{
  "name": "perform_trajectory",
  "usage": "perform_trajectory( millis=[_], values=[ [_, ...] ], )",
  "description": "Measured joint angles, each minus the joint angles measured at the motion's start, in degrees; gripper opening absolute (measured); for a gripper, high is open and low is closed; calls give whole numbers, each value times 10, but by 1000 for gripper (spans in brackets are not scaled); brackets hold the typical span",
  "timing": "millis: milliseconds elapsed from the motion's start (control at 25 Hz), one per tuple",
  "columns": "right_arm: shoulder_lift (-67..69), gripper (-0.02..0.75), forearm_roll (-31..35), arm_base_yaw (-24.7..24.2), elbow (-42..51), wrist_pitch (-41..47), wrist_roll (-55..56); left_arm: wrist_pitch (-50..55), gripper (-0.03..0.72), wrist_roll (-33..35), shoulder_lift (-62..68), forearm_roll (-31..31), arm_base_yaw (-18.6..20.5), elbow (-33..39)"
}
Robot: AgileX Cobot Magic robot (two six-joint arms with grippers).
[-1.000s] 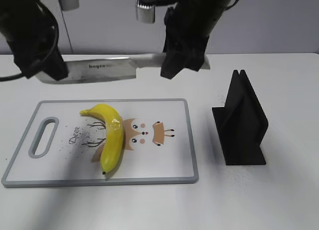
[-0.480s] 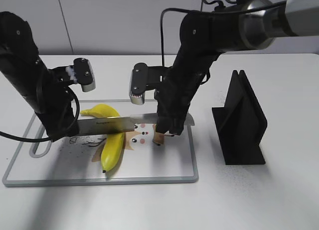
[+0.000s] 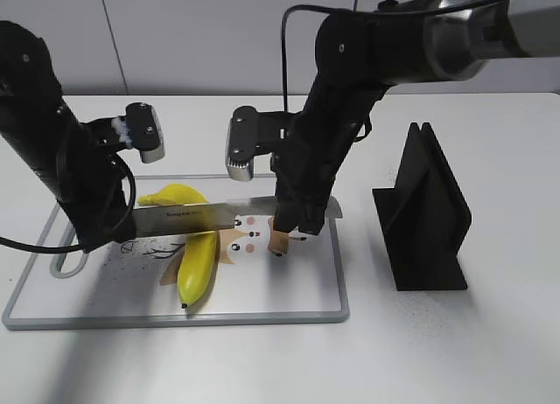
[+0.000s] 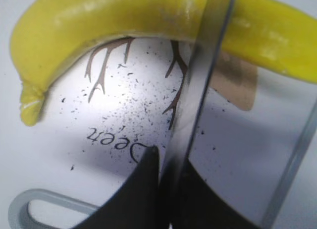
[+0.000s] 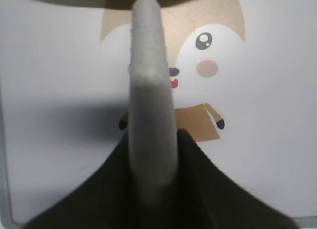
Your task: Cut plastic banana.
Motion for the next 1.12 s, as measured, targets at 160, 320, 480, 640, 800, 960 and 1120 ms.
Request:
perform_trajectory(
  millis=[160, 320, 480, 640, 800, 960, 1120],
  values=[
    [-51, 166, 1, 1, 1, 18, 0, 31, 29, -3, -67, 0, 0, 3],
    [-109, 166, 0, 1, 1, 33, -1, 45, 27, -4, -146, 0, -1, 3],
    [-157, 166, -1, 2, 1, 39, -3, 54, 26, -4, -209, -12, -2, 3],
    [-179, 169, -5, 2, 1, 40, -5, 54, 26, -3, -234, -23, -2, 3],
    [-179, 169, -5, 2, 1, 41, -5, 53, 26, -3, -234, -25, -2, 4],
    [-179, 169, -6, 2, 1, 43, -5, 48, 60, 0, -234, -29, -2, 4],
    [-179, 159, -9, 0, 1, 55, 6, 30, 323, -4, -234, -31, 0, 4]
  ],
)
